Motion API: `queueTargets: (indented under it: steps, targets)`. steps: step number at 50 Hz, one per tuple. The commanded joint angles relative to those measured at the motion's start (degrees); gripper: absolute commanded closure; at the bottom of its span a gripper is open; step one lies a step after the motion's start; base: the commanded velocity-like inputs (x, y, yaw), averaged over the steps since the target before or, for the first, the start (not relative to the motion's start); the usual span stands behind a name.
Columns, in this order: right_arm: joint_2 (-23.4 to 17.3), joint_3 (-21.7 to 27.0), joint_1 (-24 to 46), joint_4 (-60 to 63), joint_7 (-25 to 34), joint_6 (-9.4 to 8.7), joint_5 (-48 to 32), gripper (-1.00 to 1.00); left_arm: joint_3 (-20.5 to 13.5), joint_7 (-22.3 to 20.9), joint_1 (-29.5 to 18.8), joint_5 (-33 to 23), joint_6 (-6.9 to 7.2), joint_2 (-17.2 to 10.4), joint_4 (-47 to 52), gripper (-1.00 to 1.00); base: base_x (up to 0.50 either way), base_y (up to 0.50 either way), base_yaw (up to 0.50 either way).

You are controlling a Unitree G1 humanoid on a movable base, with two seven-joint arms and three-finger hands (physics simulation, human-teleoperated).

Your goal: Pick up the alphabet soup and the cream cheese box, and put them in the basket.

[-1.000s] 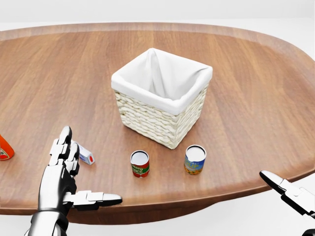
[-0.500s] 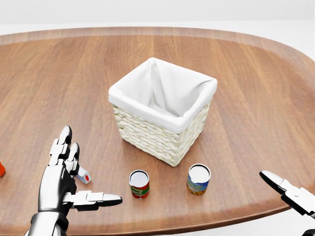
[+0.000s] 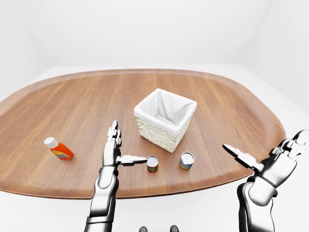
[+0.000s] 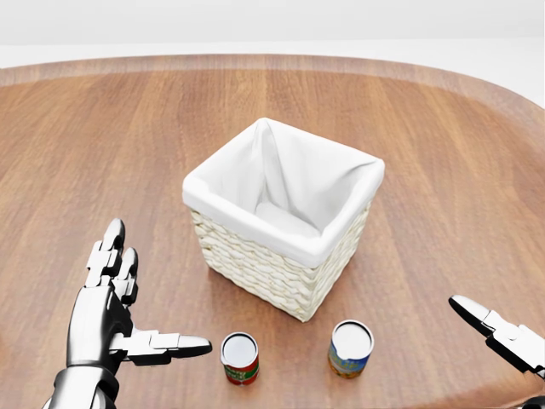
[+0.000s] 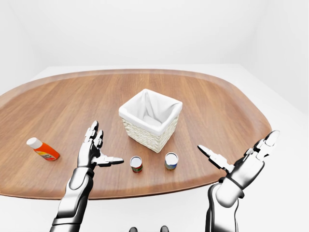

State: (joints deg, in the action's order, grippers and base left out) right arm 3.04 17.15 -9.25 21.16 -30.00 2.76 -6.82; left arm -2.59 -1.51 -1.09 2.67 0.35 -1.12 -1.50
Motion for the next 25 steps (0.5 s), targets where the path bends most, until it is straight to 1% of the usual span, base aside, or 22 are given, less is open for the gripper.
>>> queueTargets:
  steps: [1,7,8,9,10,15,16,17,25]
  targets:
    - [0.02,-0.09,0.0,0.12,0.0,-0.19,-0.04,-1.0,0.03,-0.03,-0.14,-0.2,-0.19,-0.03,-0.51,-1.0,0.19,0.0,0.0]
    - [0.04,0.0,0.0,0.08,0.0,-0.16,0.17,-1.0,0.02,-0.15,0.41,0.25,0.88,0.1,1.31,-1.0,0.2,0.0,0.0]
    - [0.04,0.0,-0.01,0.07,0.0,-0.16,0.18,-1.0,0.02,-0.15,0.41,0.26,0.9,0.1,1.34,-1.0,0.2,0.0,0.0]
    - [0.0,-0.02,0.07,-0.1,0.0,-0.02,0.13,-1.0,-0.17,-0.17,0.11,0.43,0.36,0.08,0.64,-1.0,0.2,0.0,0.0]
    - [-0.02,-0.04,0.08,-0.12,0.0,0.02,0.13,-1.0,-0.25,-0.18,-0.03,0.54,0.24,0.05,0.35,-1.0,0.2,0.0,0.0]
    - [-0.06,0.03,0.06,-0.15,0.0,0.16,0.23,-1.0,-0.31,-0.12,-0.05,0.94,0.59,0.05,0.67,-1.0,0.2,0.0,0.0]
    - [-0.07,0.03,0.06,-0.17,0.0,0.19,0.22,-1.0,-0.36,-0.05,-0.02,1.05,0.94,0.04,0.99,-1.0,0.2,0.0,0.0]
    - [-0.05,0.02,0.03,-0.07,0.0,0.14,0.2,-1.0,-0.39,-0.07,-0.04,1.14,1.01,0.03,1.02,-1.0,0.2,0.0,0.0]
    - [-0.05,0.0,0.08,-0.33,0.0,0.38,0.07,-1.0,-0.61,-0.14,-0.23,1.79,0.99,0.01,1.02,-1.0,0.2,0.0,0.0]
